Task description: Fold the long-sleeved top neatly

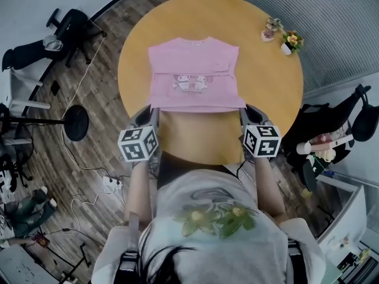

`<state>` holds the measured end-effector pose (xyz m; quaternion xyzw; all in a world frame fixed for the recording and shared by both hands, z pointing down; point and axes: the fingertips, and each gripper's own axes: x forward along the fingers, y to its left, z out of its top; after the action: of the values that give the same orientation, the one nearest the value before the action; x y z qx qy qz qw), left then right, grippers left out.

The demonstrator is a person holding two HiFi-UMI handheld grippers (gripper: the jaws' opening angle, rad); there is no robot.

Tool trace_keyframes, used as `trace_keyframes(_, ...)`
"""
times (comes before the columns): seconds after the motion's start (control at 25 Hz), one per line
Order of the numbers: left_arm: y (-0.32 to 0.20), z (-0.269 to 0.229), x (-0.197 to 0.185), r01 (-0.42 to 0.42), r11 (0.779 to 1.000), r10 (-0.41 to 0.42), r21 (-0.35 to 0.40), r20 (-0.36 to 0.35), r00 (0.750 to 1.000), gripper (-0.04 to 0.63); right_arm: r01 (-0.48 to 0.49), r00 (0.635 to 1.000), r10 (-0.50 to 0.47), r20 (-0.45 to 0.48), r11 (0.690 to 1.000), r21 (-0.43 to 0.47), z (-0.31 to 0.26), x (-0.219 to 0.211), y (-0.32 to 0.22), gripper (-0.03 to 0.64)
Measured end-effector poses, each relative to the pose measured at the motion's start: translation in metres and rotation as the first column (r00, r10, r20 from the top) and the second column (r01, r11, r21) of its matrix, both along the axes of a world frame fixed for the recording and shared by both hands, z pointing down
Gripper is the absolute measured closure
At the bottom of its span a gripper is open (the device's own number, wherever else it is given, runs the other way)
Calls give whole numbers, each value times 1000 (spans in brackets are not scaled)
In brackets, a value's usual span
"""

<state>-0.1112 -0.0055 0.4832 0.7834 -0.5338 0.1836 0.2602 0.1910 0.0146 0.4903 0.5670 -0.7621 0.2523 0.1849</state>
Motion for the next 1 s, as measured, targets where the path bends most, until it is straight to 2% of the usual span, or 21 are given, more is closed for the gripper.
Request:
trace_keyframes(0.36, -54, -15, 6, -23, 998, 21, 57, 26, 999, 554, 1, 1000, -1, -11, 999, 39, -14, 6, -48, 581)
trace_keyframes(1.0, -134, -8, 17, -40, 998, 39, 39, 21, 999, 554, -20, 1000, 21, -16, 999, 36, -12, 19, -136, 581)
